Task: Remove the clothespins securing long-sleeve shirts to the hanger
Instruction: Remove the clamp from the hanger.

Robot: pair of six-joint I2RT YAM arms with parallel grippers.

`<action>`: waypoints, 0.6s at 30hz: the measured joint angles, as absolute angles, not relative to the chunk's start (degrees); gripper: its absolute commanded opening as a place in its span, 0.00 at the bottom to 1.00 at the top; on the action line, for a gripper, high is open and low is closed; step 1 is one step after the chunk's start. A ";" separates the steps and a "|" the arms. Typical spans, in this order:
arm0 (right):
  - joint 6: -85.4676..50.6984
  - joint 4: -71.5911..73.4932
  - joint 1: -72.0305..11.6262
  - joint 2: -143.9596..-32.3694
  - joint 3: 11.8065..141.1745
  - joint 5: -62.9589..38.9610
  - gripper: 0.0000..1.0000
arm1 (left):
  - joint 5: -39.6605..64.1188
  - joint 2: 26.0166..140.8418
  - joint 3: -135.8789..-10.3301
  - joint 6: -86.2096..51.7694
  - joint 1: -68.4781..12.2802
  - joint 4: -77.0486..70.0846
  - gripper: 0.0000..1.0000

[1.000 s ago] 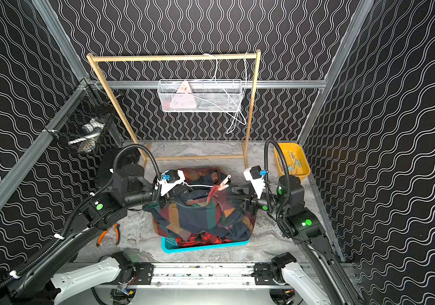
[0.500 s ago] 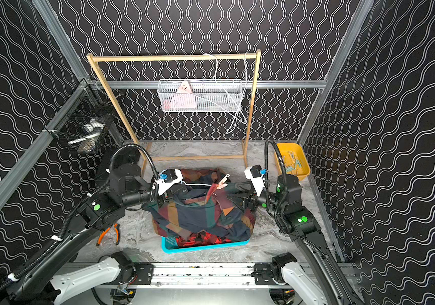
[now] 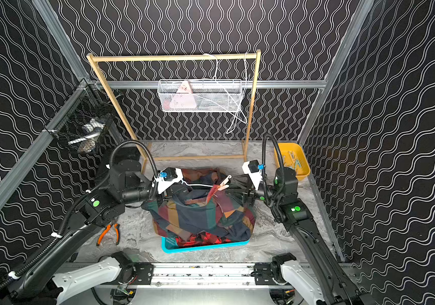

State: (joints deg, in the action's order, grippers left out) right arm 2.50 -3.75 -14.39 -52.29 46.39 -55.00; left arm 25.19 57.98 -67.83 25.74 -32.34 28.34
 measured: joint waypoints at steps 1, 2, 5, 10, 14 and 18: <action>2.66 -3.38 -14.39 -52.47 46.39 -55.33 0.77 | 25.54 58.24 -68.05 25.85 -32.27 28.38 0.00; 2.85 -2.68 -14.39 -52.71 46.39 -55.83 0.77 | 25.89 58.48 -68.27 25.85 -32.23 28.64 0.00; 3.57 -0.71 -14.35 -53.63 46.39 -57.08 0.77 | 26.92 59.05 -68.71 26.33 -32.12 29.47 0.00; 3.66 2.35 -14.35 -55.48 46.37 -58.72 0.77 | 27.73 59.77 -69.41 26.89 -32.01 30.83 0.00; 3.64 3.70 -14.35 -56.93 46.39 -60.36 0.74 | 28.47 59.92 -69.73 26.94 -31.79 30.92 0.00; 3.42 5.17 -14.35 -57.23 46.39 -62.15 0.71 | 28.93 60.14 -69.73 27.05 -31.53 30.94 0.00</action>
